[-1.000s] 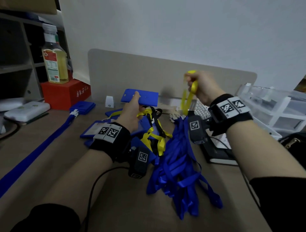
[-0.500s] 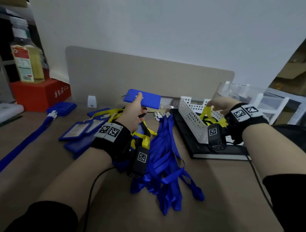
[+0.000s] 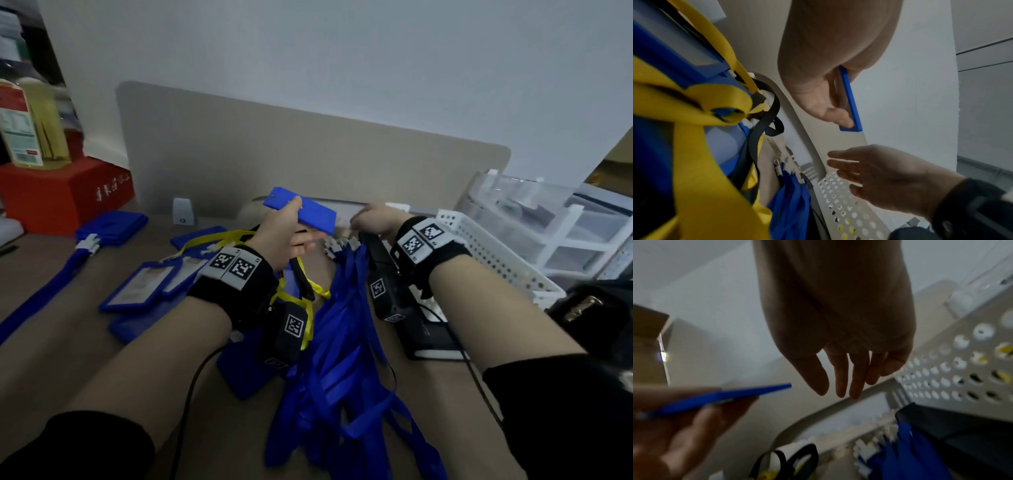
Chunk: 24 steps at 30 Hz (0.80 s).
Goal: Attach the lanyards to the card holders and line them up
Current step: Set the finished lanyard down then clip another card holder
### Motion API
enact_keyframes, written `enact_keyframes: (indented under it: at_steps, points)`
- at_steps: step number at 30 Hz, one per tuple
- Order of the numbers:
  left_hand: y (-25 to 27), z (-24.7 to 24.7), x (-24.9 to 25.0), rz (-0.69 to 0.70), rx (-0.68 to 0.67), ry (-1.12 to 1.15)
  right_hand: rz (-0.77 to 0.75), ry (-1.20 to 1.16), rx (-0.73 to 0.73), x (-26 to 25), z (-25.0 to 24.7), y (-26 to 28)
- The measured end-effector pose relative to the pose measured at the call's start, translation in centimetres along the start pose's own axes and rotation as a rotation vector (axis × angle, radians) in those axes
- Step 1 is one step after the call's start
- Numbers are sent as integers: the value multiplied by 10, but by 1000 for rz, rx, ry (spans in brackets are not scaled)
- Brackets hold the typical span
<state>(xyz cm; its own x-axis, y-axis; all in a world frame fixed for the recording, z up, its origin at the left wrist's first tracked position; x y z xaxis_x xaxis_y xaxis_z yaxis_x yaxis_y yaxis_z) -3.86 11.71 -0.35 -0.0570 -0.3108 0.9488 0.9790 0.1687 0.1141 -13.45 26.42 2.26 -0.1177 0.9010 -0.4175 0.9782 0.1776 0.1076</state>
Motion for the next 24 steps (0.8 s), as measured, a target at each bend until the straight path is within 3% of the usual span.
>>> enact_keyframes:
  at_steps: [5,8,15,19,24]
  points:
    - [-14,-4,6,-56,-48,-63,11,217,-155,-6,36,-34]
    - [-21,-8,7,-79,-64,-84,-20,351,-158,6,52,-71]
    - [-29,-20,6,-102,-44,-112,-54,430,-57,12,64,-85]
    - [-27,-21,6,-49,-30,-136,-47,360,35,19,60,-86]
    - [-19,-20,8,11,0,-143,-53,-51,258,26,45,-73]
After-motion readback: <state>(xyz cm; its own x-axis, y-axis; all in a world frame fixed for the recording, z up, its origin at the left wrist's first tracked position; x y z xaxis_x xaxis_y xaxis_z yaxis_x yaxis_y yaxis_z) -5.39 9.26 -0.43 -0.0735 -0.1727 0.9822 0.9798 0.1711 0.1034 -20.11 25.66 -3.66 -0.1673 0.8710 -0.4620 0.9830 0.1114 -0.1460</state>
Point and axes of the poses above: each hand's wrist, its own y-axis away from the middle knuckle, its own z-axis out of the palm, x = y × z, the point moved 1 cm from there along -y, towards the middle knuckle
